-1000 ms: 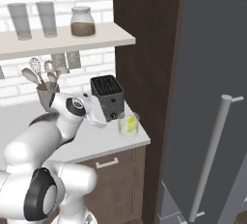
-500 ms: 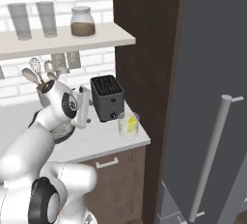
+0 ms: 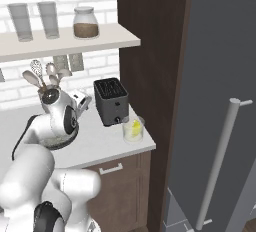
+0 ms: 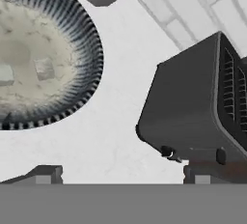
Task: Grab a lemon wedge from the fridge and one ice cube from the ice bowl, and put them in the glass of lemonade.
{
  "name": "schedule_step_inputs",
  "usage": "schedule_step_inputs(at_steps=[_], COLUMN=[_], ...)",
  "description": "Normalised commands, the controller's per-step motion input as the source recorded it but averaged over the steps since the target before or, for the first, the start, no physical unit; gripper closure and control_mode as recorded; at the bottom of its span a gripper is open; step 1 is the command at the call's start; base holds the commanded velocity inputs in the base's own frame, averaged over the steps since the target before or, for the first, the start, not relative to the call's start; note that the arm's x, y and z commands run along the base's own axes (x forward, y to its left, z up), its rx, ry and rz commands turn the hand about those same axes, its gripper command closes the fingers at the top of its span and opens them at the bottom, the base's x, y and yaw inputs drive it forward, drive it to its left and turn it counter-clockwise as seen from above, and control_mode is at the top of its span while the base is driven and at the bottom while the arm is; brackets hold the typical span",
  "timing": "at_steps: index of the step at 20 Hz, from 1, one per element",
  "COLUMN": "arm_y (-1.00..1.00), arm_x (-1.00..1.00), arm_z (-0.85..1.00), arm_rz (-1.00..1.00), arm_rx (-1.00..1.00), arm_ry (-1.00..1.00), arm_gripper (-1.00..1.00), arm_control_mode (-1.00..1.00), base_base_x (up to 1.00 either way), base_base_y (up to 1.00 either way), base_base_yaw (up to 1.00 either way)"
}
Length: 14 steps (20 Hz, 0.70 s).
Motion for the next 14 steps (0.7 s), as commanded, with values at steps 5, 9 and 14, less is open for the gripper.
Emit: schedule_step_inputs(at_steps=[5, 9, 14], arm_y=[0.46, 0.04, 0.0], arm_x=[-0.35, -0.21, -0.47], arm_z=[-0.07, 0.22, 0.09], arm_rz=[-0.3, -0.08, -0.04], arm_rx=[0.46, 0.27, 0.21], arm_ry=[0.01, 0.01, 0.21], arm_gripper=[-1.0, -1.0, -1.0], arm_control_mode=[-1.0, -1.0, -1.0], base_base_x=[0.0, 0.0, 0.0], base_base_y=[0.0, 0.0, 0.0], base_base_yaw=[0.0, 0.0, 0.0])
